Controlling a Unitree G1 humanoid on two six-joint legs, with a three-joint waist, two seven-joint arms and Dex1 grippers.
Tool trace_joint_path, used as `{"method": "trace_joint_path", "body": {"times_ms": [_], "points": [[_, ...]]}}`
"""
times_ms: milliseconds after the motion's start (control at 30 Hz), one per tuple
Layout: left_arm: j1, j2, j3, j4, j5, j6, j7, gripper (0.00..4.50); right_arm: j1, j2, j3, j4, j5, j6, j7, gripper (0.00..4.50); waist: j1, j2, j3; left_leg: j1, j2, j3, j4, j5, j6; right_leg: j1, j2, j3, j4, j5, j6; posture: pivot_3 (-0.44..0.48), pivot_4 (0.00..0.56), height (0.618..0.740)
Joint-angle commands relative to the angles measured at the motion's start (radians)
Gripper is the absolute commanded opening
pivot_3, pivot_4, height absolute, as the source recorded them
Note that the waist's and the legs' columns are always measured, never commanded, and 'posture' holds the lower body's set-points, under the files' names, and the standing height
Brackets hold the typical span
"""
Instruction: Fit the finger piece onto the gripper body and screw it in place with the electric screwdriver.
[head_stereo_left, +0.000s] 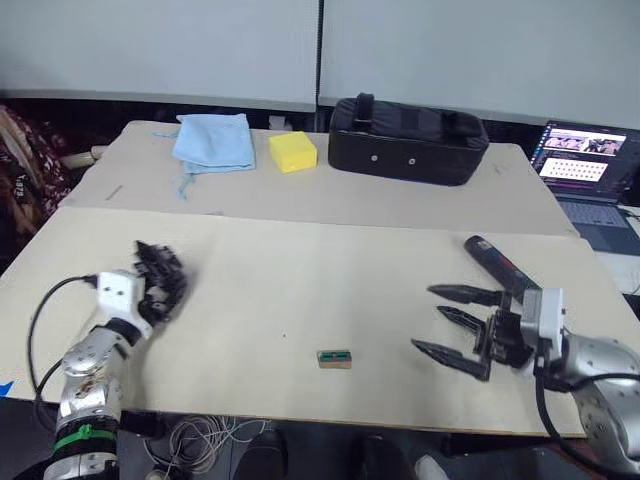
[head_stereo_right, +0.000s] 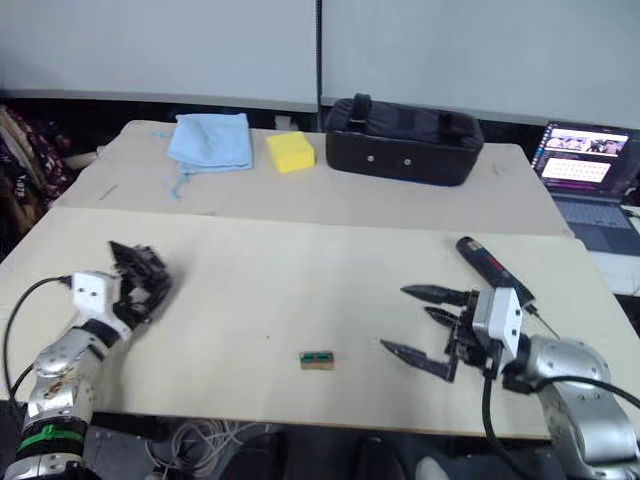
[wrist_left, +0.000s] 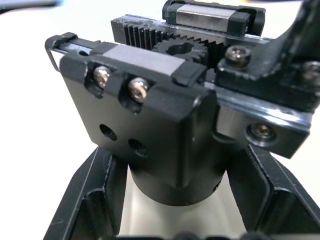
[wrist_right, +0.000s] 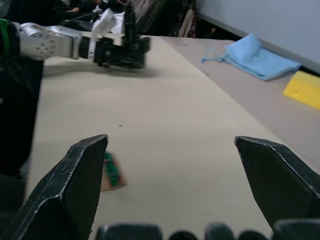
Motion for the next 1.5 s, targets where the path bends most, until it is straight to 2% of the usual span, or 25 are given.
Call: {"method": "trace_joint_path", "body": {"times_ms": [33,167,367,600,933,1000,1067,1100,1300,1500], "points": [[0.008,0.019,-0.145,-0.297,-0.024,0.026,-0.135,2.33,0.019,-0.010,-0.073,-0.045,0.024,-0.003,-0.029,4.50,-0.002,0.000,0.000,0.000,0.000,0.000,0.001,0.000,0.000,0.000,0.000,0.000,0.000,0.000,0.001,0.000,0.150,0.740],[-0.038,-0.025,-0.267,-0.320,0.014,0.071,-0.164,2.33,0.041,0.008,-0.056,-0.066,0.010,-0.010,-0.048,4.50,-0.010,0.001,0.000,0.003,0.000,0.002,0.001,-0.001,0.001,0.001,0.001,0.002,0.000,0.000,0.001,0.000,0.150,0.740],[-0.137,-0.098,-0.407,-0.185,0.125,0.066,-0.171,2.33,0.072,0.037,-0.035,-0.101,-0.001,-0.014,-0.083,4.50,-0.030,0.001,0.000,0.005,0.002,0.001,0.002,0.001,0.004,0.001,0.004,0.003,0.004,-0.001,-0.001,0.000,0.150,0.740],[-0.197,-0.174,-0.442,-0.102,0.128,0.079,-0.202,2.33,0.115,0.039,-0.051,-0.127,-0.005,-0.024,-0.104,4.50,-0.029,0.002,0.000,0.002,0.001,0.001,0.009,-0.002,0.008,0.002,0.003,0.004,0.003,0.000,0.000,0.000,0.150,0.740],[-0.212,-0.203,-0.456,-0.055,0.169,0.143,-0.179,2.33,0.135,0.046,-0.056,-0.129,-0.013,-0.037,-0.109,4.50,-0.031,0.002,0.000,0.002,0.001,0.001,0.010,-0.002,0.008,0.002,0.003,0.004,0.003,0.000,0.001,0.000,0.150,0.740],[-0.211,-0.197,-0.453,-0.049,0.174,0.126,-0.178,3.40,0.132,0.046,-0.053,-0.123,-0.015,-0.041,-0.109,4.50,-0.031,0.002,0.000,0.002,0.001,0.001,0.010,-0.002,0.008,0.002,0.003,0.004,0.003,0.000,0.001,0.000,0.150,0.740],[-0.204,-0.188,-0.443,-0.049,0.164,0.138,-0.185,4.25,0.128,0.046,-0.051,-0.115,-0.018,-0.045,-0.109,4.50,-0.030,0.002,0.000,0.002,0.001,0.001,0.010,-0.002,0.008,0.002,0.003,0.004,0.003,0.000,0.001,0.000,0.150,0.740],[-0.191,-0.181,-0.435,-0.061,0.155,0.147,-0.189,4.45,0.128,0.046,-0.050,-0.112,-0.018,-0.047,-0.109,4.50,-0.031,0.002,0.000,0.002,0.001,0.001,0.010,-0.002,0.008,0.002,0.003,0.004,0.003,0.000,0.001,0.000,0.150,0.740],[-0.099,-0.160,-0.406,-0.168,0.113,0.203,-0.186,4.45,0.115,0.050,-0.039,-0.101,-0.021,-0.050,-0.111,4.50,-0.031,0.002,0.000,0.003,0.001,0.001,0.009,-0.002,0.008,0.002,0.003,0.004,0.003,0.000,0.001,0.000,0.150,0.740],[-0.044,-0.191,-0.419,-0.260,0.120,0.270,-0.118,4.45,0.109,0.058,-0.031,-0.094,-0.030,-0.054,-0.115,4.50,-0.029,0.002,0.000,0.003,0.001,0.001,0.009,-0.003,0.007,0.003,0.002,0.003,0.002,0.000,0.001,0.000,0.150,0.740]]}}
